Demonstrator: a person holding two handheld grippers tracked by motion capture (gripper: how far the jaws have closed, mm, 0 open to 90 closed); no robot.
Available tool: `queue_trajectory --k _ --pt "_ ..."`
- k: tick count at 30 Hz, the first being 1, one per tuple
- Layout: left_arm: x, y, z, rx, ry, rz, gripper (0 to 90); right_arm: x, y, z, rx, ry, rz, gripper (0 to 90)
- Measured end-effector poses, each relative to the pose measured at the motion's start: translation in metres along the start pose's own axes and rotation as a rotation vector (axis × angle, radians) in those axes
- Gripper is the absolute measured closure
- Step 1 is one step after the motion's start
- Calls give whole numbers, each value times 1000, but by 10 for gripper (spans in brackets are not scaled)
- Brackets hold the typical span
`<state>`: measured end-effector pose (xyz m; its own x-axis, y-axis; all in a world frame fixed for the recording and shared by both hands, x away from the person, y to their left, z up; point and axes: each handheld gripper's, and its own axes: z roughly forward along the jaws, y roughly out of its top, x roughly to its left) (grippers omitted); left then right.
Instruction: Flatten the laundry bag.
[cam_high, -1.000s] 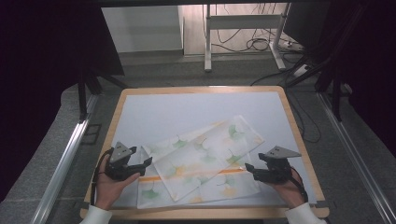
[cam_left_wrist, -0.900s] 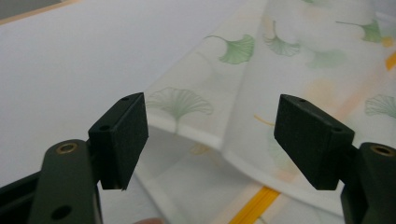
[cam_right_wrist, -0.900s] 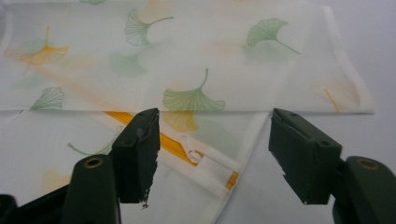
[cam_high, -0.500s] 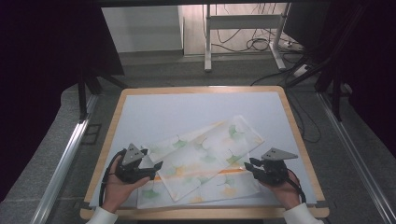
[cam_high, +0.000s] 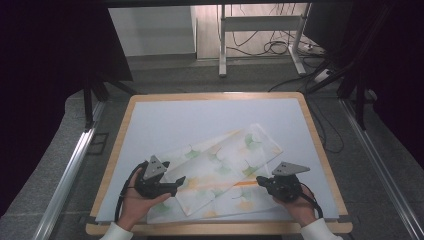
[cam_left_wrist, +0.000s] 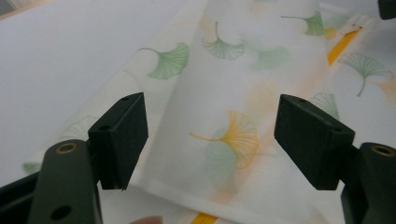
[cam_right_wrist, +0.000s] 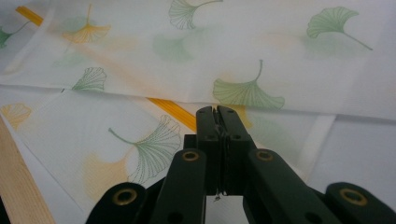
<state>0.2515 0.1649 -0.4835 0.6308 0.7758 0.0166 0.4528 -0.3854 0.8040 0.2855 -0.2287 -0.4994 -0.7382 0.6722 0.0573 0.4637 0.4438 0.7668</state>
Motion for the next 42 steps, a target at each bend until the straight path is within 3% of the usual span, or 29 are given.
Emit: queue_trajectory --k 6,7,8,9,11,14,18,24,33,35,37,42 --pt "-14 2 12 23 -35 25 254 4 -1 4 14 24 -6 873" --pt "-17 3 17 29 -59 21 254 4 -1 4 14 24 -6 873" --pt "-24 5 25 43 -109 14 258 6 -1 6 19 46 -4 880" --pt "-29 7 30 52 -116 24 259 7 -1 7 22 53 -2 883" --pt "-32 8 33 59 -117 35 259 8 -1 8 23 58 -1 883" --pt "-50 12 48 84 -140 77 258 11 -3 11 44 64 -2 883" --pt "-59 15 58 102 -150 97 258 14 -4 14 62 66 -17 883" --pt "-66 18 72 132 -157 97 267 14 -5 17 83 78 -19 884" --pt "-79 22 96 164 -172 145 270 16 -6 21 108 89 -31 886" --pt "-80 22 100 180 -183 147 298 17 -6 22 112 90 -29 886" --pt "-80 21 104 200 -177 160 384 16 -7 23 122 96 -33 886" --pt "-73 21 103 199 -184 147 547 17 -7 25 139 101 -35 884"
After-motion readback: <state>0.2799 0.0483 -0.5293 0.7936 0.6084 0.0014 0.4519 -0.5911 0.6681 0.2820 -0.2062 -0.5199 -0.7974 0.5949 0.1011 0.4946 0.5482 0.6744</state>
